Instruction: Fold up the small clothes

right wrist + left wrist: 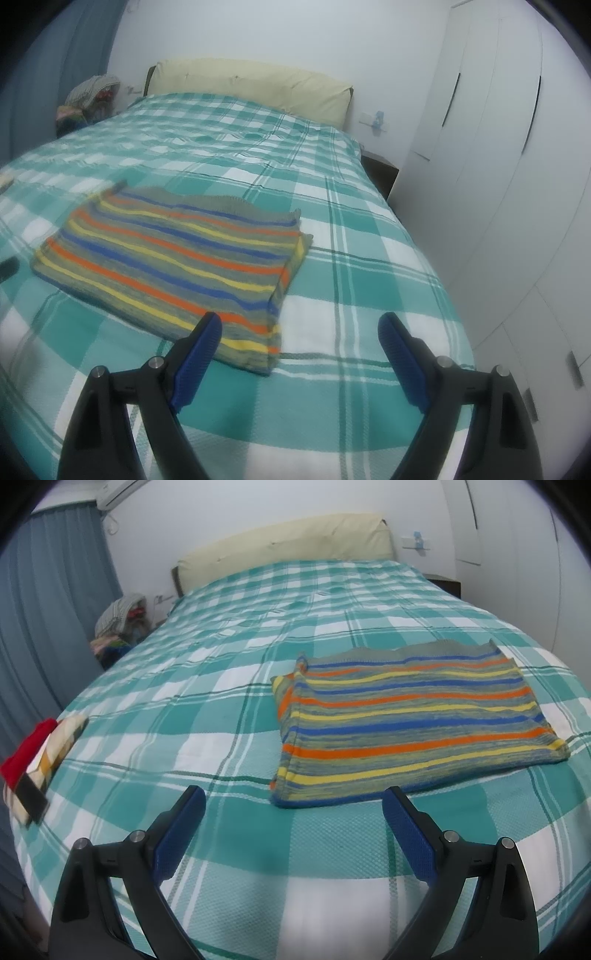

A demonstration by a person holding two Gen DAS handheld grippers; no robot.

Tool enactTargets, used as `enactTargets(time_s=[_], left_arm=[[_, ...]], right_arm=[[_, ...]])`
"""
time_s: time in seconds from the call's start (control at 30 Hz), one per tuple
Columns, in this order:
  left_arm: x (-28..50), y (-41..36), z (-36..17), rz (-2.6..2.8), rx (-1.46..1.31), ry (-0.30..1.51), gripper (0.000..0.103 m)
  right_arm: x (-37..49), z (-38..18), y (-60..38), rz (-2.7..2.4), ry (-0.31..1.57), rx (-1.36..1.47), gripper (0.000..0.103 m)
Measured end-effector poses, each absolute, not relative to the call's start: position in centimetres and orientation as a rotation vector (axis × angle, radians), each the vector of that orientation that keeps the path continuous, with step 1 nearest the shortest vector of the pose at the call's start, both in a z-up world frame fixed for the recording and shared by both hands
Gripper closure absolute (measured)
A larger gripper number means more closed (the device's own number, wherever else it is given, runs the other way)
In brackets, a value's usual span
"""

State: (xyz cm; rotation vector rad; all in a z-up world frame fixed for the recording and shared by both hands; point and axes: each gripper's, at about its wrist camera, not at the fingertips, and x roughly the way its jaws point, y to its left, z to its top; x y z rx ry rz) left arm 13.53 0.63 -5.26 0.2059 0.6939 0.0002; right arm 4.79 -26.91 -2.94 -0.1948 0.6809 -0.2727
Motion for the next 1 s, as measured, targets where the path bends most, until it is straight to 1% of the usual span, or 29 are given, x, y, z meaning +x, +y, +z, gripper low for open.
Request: enactTargets(time_s=[1.0], left_arm=[[13.27,-0.28,-5.5,-0.015,0.242,0.699,0.006]], right_arm=[[4.06,-3.3,-26.49,-0.282,0.688,-0.204,0.017]])
